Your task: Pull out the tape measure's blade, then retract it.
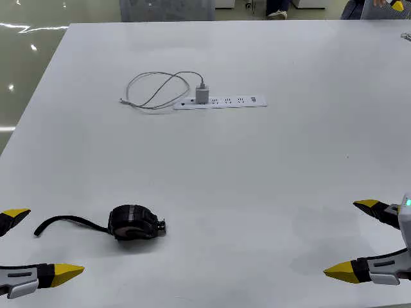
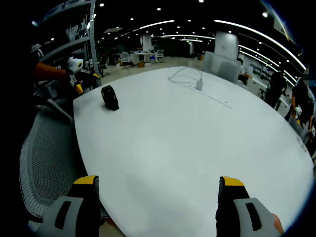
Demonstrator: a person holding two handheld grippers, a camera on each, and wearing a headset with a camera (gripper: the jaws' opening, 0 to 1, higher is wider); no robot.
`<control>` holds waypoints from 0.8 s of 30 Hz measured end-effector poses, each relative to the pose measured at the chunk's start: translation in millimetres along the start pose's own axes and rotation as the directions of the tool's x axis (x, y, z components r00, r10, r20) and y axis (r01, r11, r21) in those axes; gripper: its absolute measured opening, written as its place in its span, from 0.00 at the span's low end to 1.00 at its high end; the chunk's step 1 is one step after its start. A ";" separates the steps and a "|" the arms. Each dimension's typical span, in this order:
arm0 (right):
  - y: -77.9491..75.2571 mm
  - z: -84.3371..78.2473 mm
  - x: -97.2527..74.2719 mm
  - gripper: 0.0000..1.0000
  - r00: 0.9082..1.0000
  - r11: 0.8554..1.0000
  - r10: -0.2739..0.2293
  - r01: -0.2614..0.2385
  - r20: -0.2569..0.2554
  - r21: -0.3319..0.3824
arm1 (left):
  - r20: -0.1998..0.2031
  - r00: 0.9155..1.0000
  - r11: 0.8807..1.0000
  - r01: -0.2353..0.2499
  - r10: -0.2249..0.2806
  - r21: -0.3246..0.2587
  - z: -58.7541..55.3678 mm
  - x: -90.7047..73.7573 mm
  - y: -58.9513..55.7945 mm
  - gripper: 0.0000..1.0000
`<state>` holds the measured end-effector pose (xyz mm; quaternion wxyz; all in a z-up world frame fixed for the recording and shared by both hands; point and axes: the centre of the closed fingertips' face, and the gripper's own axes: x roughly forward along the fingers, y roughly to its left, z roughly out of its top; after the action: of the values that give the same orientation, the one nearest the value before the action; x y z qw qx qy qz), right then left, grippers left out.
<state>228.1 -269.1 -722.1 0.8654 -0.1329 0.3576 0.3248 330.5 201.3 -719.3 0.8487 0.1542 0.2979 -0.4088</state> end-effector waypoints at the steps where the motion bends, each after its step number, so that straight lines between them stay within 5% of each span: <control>1: -1.2 0.1 -0.8 0.99 1.000 1.000 0.000 0.000 0.001 0.005 | -0.002 1.000 1.000 0.000 0.000 0.001 -0.3 0.1 0.1 0.99; 24: -10.0 -0.7 -2.8 0.99 1.000 1.000 -0.008 0.008 -0.014 0.012 | -0.031 0.999 1.000 0.023 -0.023 0.006 -0.4 1.9 -9.8 0.99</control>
<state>232.8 -278.3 -720.7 0.8650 -0.1314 0.3651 0.3182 323.6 194.3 -721.0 0.8388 0.1598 0.3115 -0.4171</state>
